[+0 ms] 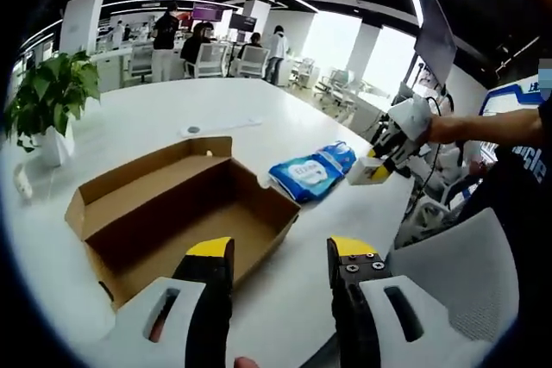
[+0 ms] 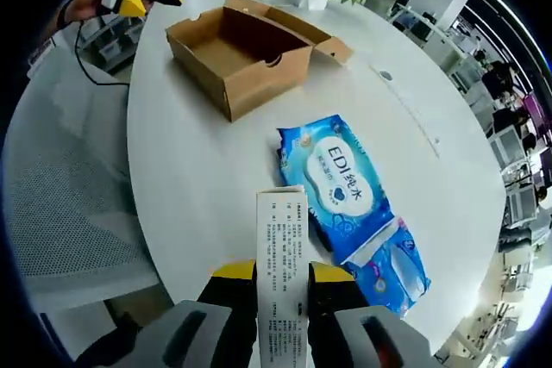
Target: Operate the shoe box by opening the lid, removing the specified soft item, and placing it in the target area until the item is outside and the box remains undamaged.
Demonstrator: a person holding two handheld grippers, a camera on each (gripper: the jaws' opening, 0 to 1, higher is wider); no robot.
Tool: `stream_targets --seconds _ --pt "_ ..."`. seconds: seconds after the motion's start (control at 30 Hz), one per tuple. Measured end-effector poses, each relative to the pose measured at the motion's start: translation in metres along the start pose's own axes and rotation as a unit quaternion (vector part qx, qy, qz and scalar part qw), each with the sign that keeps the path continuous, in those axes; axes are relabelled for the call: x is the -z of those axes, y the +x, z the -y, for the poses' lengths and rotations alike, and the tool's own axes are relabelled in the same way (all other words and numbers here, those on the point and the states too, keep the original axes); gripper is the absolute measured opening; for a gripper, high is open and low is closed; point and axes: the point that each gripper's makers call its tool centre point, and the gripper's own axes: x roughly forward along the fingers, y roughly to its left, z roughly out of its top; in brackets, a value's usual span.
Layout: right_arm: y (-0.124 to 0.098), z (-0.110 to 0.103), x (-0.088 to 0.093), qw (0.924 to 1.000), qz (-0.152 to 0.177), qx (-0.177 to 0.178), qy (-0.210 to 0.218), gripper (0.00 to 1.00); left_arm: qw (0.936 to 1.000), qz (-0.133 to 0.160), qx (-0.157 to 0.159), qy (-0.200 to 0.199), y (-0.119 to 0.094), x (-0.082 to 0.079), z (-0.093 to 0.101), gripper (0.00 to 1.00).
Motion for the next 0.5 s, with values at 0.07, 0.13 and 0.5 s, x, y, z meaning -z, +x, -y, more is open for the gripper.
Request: stream_targets --seconds 0.07,0.13,0.5 --pt "0.000 0.002 0.004 1.0000 0.001 0.001 0.006 0.17 1.0000 0.001 -0.002 -0.001 0.000 0.000 0.001 0.44" --pt "0.002 0.003 0.008 1.0000 -0.001 -0.001 0.007 0.17 1.0000 0.003 -0.003 -0.003 0.000 -0.001 0.003 0.44" --pt "-0.008 0.021 0.002 0.9999 -0.002 0.000 -0.012 0.17 0.9996 0.004 -0.022 -0.020 -0.001 0.002 -0.005 0.44"
